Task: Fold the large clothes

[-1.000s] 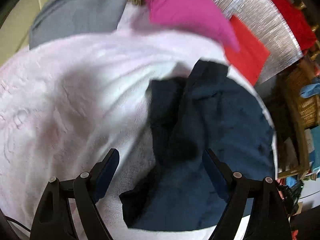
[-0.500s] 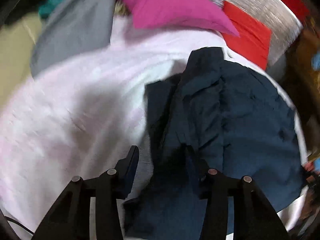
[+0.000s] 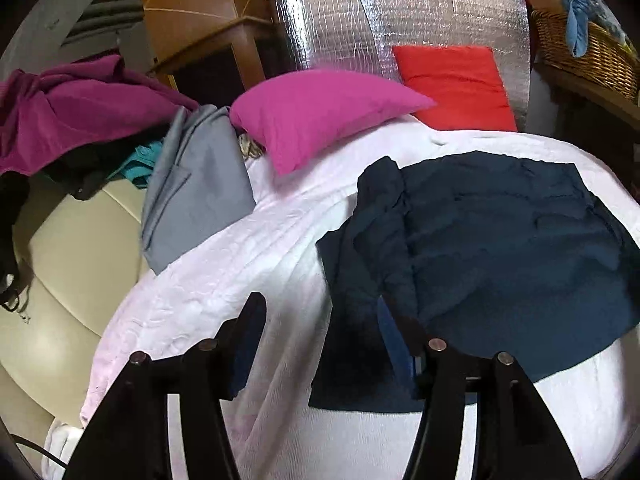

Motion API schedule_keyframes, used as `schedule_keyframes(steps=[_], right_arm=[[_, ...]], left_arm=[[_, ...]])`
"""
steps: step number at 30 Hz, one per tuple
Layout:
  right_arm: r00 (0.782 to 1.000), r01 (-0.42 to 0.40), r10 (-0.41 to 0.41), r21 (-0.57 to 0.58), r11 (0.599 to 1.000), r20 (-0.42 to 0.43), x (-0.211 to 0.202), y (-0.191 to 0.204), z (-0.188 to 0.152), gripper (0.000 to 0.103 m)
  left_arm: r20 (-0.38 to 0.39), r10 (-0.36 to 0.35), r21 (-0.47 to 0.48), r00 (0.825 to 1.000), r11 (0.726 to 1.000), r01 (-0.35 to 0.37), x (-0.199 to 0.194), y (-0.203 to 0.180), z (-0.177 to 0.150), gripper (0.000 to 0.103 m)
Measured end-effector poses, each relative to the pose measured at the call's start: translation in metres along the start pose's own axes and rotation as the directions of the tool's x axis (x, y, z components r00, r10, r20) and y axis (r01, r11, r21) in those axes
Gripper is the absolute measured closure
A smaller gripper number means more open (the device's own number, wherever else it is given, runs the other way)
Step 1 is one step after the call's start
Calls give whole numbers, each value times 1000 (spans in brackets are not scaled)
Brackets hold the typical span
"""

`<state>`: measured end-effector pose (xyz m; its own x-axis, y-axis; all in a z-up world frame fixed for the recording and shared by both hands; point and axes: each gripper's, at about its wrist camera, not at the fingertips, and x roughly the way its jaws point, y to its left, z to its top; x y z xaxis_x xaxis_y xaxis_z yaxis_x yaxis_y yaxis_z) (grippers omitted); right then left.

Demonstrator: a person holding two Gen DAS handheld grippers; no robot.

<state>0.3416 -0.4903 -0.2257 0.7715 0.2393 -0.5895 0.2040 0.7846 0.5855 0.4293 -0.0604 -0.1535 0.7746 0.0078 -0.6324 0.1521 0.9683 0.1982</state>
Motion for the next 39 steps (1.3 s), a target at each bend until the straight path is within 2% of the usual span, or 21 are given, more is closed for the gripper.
schedule_keyframes(steps=[5,12,17,19,22,23,25,27,31,35,37,39], right_arm=[[999,-20,18,-38,999,-33,11,22,-7,62],[997,-18,12,-72,997,-72,28,38,-18,62],[991,6,-15,-63,998,-135,55,35,-23,62],[984,30,-38,-51,998,-173,70,30,-28,62],[982,41,-49,-47,998,-183,84,22,-33,64],[982,42,-49,-40,998,-182,86,20,-34,66],[982,36,-41,-27,999,-184,86,17,-34,67],[982,12,-14,-11,1000,-189,81,15,-32,67],[987,-43,50,50,998,-152,60,4,-32,64],[992,-76,87,109,991,-93,35,-8,-36,50],[990,-99,113,146,984,-85,26,-13,-41,49],[988,-114,130,177,978,-83,21,-18,-46,45]], left_arm=[[12,-3,10,1000,1000,3,-8,0,0,44],[13,6,16,1000,1000,-6,-9,-4,-2,44],[2,17,31,1000,999,-17,1,-11,-4,44],[-15,21,32,1000,999,-20,9,-14,-6,44],[-51,18,38,999,999,-16,26,-17,-11,43],[-75,15,40,997,999,-12,34,-19,-13,42],[-172,6,37,985,999,0,57,-20,-20,42],[-218,-35,-3,975,999,35,68,-15,-27,42],[-212,-108,-77,971,993,93,59,-2,-35,40],[-227,-188,-170,956,974,151,48,12,-49,38],[-234,-259,-261,937,945,196,43,22,-61,33],[-248,-348,-368,904,897,244,42,31,-75,33]])
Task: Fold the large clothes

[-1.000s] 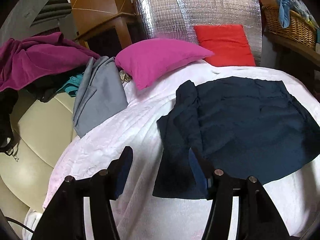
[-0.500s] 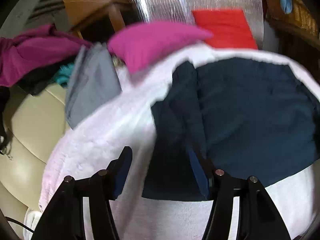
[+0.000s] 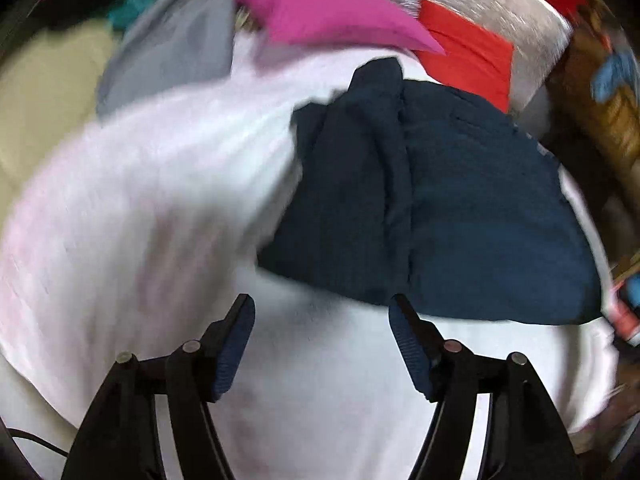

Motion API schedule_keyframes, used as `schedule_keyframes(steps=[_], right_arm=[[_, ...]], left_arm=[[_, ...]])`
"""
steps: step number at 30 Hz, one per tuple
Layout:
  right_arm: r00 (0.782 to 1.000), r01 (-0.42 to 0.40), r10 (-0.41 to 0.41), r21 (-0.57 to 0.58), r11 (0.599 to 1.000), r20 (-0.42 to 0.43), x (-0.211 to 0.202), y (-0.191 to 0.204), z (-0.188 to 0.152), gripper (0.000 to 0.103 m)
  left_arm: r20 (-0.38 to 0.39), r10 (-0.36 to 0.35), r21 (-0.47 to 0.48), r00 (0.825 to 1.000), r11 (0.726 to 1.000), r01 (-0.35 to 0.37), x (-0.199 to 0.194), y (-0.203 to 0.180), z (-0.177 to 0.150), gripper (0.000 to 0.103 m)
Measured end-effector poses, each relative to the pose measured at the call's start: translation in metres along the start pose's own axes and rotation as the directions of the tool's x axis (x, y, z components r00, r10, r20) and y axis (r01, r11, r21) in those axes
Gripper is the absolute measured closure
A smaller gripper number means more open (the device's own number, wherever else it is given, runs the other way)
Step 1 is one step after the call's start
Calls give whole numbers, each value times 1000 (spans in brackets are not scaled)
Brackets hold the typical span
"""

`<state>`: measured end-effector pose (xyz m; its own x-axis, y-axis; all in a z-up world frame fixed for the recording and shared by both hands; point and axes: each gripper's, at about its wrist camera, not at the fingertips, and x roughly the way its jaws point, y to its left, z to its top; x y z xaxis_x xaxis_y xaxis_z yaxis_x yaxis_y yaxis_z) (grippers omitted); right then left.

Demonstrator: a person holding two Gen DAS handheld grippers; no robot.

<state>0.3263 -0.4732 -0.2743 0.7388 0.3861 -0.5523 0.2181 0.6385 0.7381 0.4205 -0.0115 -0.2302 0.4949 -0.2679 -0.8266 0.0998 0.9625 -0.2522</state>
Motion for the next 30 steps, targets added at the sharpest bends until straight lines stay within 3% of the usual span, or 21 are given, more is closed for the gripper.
schedule_keyframes(steps=[4,7,12,24,28,30], right_arm=[[1000,-25,24,65,998,10,-6,-13,-6,30],[999,-44,45,139,989,-3,1,-25,-6,28],[999,-43,48,197,980,-20,19,-36,-6,25],[998,-39,25,294,955,51,54,-51,29,23],[998,-24,5,292,956,64,61,-50,43,25],[997,10,-29,252,968,72,62,-43,50,41]], left_arm=[[-49,-144,-188,988,973,133,10,25,-13,33],[-54,-226,-295,973,934,200,22,34,-9,32],[-1,-307,-390,952,876,282,35,37,1,30],[40,-343,-408,938,852,329,65,32,45,31],[53,-325,-395,944,861,319,70,25,59,47],[62,-316,-368,947,875,316,66,20,65,60]])
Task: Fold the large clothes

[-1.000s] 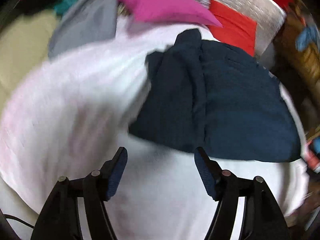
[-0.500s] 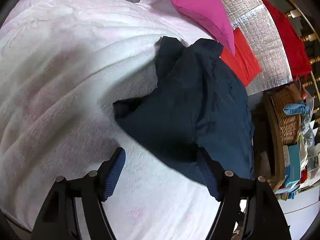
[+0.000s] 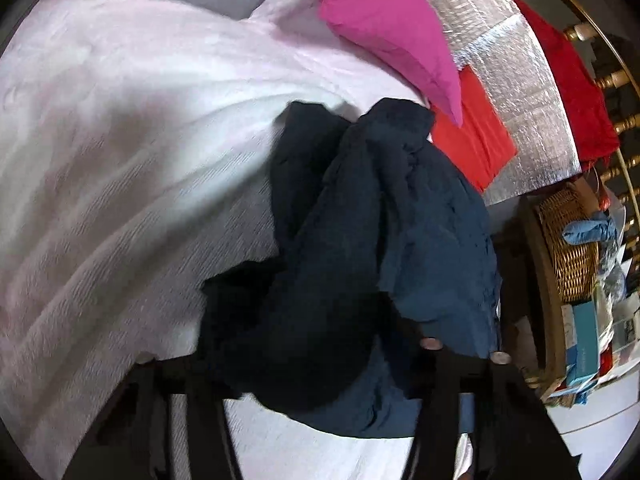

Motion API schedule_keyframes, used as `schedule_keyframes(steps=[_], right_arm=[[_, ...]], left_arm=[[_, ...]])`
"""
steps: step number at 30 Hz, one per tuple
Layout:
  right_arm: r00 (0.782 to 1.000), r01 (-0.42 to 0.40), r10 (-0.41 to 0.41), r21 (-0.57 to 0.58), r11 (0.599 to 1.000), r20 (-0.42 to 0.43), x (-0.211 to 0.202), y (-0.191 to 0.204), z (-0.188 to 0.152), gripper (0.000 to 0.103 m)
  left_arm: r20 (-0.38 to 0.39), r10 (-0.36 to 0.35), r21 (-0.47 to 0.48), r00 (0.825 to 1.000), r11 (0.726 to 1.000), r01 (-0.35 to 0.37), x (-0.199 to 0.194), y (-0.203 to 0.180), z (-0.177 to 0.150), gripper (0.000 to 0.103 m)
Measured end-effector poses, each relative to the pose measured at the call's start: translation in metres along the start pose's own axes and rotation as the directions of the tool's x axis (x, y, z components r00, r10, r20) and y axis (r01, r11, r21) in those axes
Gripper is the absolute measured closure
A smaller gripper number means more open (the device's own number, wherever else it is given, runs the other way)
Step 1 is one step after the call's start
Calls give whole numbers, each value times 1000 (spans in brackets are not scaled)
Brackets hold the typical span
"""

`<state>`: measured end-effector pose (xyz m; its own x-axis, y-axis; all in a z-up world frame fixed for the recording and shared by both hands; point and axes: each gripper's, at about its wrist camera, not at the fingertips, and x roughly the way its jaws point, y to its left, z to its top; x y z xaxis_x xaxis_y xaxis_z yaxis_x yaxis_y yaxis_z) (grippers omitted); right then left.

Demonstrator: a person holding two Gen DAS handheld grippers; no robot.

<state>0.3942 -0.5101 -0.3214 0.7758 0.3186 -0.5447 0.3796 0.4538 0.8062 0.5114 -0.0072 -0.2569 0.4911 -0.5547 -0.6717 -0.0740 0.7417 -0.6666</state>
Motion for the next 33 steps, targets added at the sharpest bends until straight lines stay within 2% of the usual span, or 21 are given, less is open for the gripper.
schedule_keyframes(steps=[1,2,5,10,15,18,20,22,25,28,30,33], right_arm=[[1000,8,-8,-16,1000,5,-1,2,2,49],[1000,13,-12,-39,999,19,-4,7,3,57],[998,3,4,-96,995,68,-17,23,2,68],[994,18,-1,-155,988,107,-33,31,-17,70],[999,22,-15,-158,987,48,-36,3,-37,70],[1000,20,-19,-111,994,7,-37,-8,-33,60],[1000,14,-16,-79,997,-21,-44,-10,-27,54],[998,39,-43,-101,994,-42,-57,-9,-20,52],[993,101,-109,-171,980,-39,-79,-11,-13,41],[984,173,-162,-208,963,67,-106,-9,0,33],[984,164,-147,-199,966,100,-113,-6,15,27],[987,155,-146,-193,969,61,-93,2,35,24]], left_arm=[[11,-2,14,1000,1000,2,-3,-4,2,68],[19,-8,27,1000,1000,7,-7,-6,3,70],[62,-29,80,998,997,24,-21,-16,3,80],[102,-7,124,995,992,-6,-38,-10,-15,85],[71,-11,92,997,996,5,-34,17,-27,82],[8,32,67,999,997,-33,-30,20,-20,66],[-30,34,65,999,997,-32,-35,19,-17,64],[-53,49,83,997,996,-45,-46,20,-14,58],[-45,74,133,996,989,-68,-62,20,-10,51],[20,144,184,989,972,-145,-82,14,-3,45],[44,156,203,987,966,-162,-89,14,4,40],[36,158,207,987,965,-162,-78,-1,21,35]])
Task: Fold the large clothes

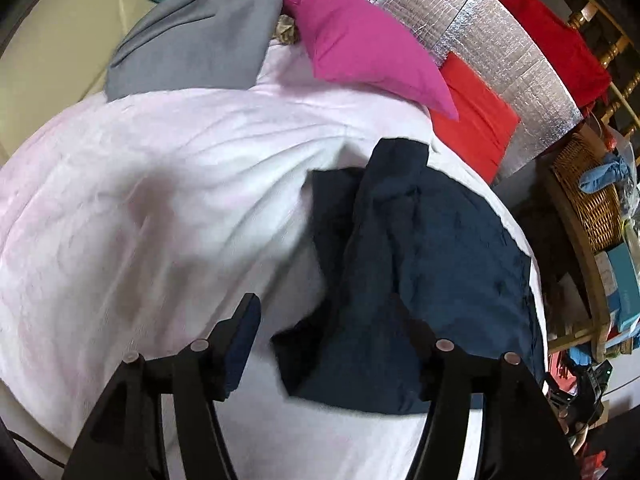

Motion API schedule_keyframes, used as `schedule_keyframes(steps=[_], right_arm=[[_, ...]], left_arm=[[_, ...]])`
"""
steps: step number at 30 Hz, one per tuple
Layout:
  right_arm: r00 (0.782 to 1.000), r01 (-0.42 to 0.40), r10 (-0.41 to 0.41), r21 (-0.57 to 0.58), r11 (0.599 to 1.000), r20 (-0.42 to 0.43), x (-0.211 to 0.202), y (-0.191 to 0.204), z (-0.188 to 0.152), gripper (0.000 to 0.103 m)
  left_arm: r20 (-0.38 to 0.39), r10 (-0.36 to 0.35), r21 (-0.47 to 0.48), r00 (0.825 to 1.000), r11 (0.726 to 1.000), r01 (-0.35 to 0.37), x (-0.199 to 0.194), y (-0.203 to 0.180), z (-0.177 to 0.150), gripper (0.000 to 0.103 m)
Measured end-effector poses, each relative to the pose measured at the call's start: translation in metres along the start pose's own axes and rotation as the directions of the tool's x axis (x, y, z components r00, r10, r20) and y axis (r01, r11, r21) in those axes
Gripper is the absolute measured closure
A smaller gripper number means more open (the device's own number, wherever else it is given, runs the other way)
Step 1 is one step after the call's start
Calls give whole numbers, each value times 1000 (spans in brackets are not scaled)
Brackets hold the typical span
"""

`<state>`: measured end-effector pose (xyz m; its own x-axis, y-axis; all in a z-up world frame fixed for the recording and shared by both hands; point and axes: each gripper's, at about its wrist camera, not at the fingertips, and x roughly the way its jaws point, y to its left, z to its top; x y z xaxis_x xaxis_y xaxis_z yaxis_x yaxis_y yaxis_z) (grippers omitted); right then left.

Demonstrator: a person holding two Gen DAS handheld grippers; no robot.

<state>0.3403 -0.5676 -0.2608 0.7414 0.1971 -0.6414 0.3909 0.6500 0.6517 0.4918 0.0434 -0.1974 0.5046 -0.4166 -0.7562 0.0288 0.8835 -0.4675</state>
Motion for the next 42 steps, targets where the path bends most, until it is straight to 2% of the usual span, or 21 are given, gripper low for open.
schedule_keyframes(steps=[1,5,8,9,10,11,12,14,16,18,20,24,26,28,32,34,35,36,37,40,42], right_arm=[[1000,-2,2,2,1000,-10,8,2,4,23],[996,19,-15,43,999,-86,61,12,17,21],[988,66,-55,73,995,-142,97,15,16,21],[989,57,-45,79,995,-140,102,15,15,21],[992,59,-49,77,995,-120,104,18,14,23],[993,51,-44,61,997,-106,104,23,15,41],[993,49,-44,48,998,-111,106,27,16,49],[996,65,-64,1,998,-68,101,43,19,63],[997,77,-78,-37,996,-14,96,55,20,66],[997,81,-81,-4,997,-3,99,49,17,66],[994,101,-100,30,994,-40,111,34,13,63],[998,40,-35,92,995,-54,97,23,9,57],[999,25,-20,109,994,-49,84,20,7,40],[1000,7,-5,98,995,-20,68,17,6,31],[999,-16,20,94,995,-41,52,12,-1,29],[998,8,-4,78,997,-56,53,10,-9,29],[998,21,-17,62,998,-68,57,13,-10,31],[996,31,-28,39,999,-79,61,14,-14,41],[995,41,-40,10,999,-90,67,17,-18,60],[995,76,-77,-25,997,-60,68,29,-21,70],[993,99,-101,-33,995,-57,68,35,-19,71]], left_arm=[[-15,-8,4,1000,1000,8,6,-3,4,31],[-122,1,-25,993,1000,-4,53,-18,21,31],[-144,-6,-16,990,1000,4,72,-22,20,31],[-136,-7,-12,991,1000,5,76,-23,20,33],[-127,-16,-11,992,1000,14,79,-24,20,48],[-122,-29,-11,992,1000,28,81,-25,21,53],[-115,-28,-11,993,1000,27,81,-26,23,59],[-91,-35,-18,995,999,33,78,-28,28,66],[-69,-45,-40,997,998,42,77,-26,31,67],[-65,-41,-57,997,998,37,82,-20,28,67],[-88,-44,-78,995,996,37,89,-12,21,63],[-101,-47,-82,994,996,39,78,-9,17,57],[-99,-47,-72,994,997,40,66,-8,14,53],[-94,-31,-41,995,999,27,50,-6,7,43],[-72,-7,37,997,999,10,28,1,-10,41],[-75,40,38,996,999,-38,30,9,-16,41],[-82,48,26,996,999,-46,33,12,-18,42],[-88,44,10,995,999,-44,36,15,-19,45],[-99,36,-5,994,999,-36,40,17,-21,50],[-116,38,7,993,999,-38,44,11,-20,61],[-116,43,16,992,999,-42,37,12,-21,61]])
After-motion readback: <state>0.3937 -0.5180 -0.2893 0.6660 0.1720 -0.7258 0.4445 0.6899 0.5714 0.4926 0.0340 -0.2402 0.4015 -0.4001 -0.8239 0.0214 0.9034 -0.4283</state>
